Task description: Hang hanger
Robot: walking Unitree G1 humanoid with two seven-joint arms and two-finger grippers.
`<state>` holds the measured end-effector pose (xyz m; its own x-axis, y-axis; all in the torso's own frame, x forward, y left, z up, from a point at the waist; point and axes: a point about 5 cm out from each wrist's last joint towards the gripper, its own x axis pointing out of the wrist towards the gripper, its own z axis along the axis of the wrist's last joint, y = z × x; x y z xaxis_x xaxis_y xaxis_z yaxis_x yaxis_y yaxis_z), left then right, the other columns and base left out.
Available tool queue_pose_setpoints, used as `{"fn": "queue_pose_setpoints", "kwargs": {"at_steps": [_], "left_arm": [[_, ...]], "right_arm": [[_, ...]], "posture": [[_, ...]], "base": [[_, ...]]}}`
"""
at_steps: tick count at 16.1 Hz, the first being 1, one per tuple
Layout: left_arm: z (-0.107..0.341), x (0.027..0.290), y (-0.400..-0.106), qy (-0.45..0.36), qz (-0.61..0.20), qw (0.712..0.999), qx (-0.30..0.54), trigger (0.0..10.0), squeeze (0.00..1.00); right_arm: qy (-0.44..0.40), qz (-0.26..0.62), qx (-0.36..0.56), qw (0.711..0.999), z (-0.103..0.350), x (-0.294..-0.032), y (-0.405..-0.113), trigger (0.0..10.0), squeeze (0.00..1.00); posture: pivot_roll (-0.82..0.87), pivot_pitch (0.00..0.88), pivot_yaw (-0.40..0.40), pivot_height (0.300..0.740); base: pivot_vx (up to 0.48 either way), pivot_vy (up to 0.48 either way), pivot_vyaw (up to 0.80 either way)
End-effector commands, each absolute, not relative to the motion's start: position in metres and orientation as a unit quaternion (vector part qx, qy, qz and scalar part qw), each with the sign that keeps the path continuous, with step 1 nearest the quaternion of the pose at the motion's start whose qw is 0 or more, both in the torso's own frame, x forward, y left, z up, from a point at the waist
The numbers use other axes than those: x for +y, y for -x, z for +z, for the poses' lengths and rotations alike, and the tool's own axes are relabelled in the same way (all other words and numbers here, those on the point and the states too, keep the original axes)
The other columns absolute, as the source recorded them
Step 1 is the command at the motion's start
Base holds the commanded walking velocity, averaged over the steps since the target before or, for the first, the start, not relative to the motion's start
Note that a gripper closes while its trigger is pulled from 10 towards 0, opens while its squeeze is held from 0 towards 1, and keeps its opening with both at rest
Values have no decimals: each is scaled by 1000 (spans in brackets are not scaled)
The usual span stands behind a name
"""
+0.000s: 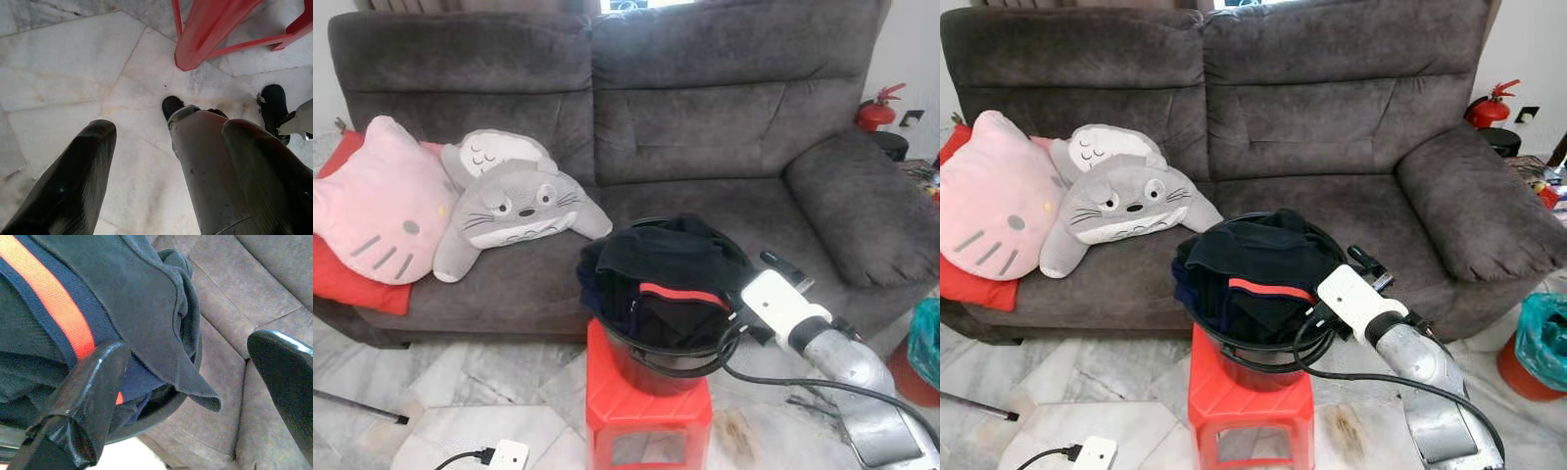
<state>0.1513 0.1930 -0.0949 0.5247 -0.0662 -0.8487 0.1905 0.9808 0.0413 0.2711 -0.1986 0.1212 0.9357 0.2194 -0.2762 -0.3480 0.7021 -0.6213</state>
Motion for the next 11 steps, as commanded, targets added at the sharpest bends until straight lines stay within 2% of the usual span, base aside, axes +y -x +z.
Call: {"fn": "queue_pose_setpoints", "kwargs": {"at_steps": [1, 11], "left_arm": [[-97, 199, -144, -72, -75, 862, 497, 10000, 0], [-97, 208, -139, -77, -68, 859, 502, 10000, 0]], "right_arm": [[336, 165, 88, 923, 121, -192, -265, 10000, 0], [343, 121, 91, 927, 121, -208, -275, 10000, 0]], "posture": [[-219, 0, 39, 740], [-221, 0, 43, 740]], "base": [[0, 0, 0], [0, 0, 0]]}}
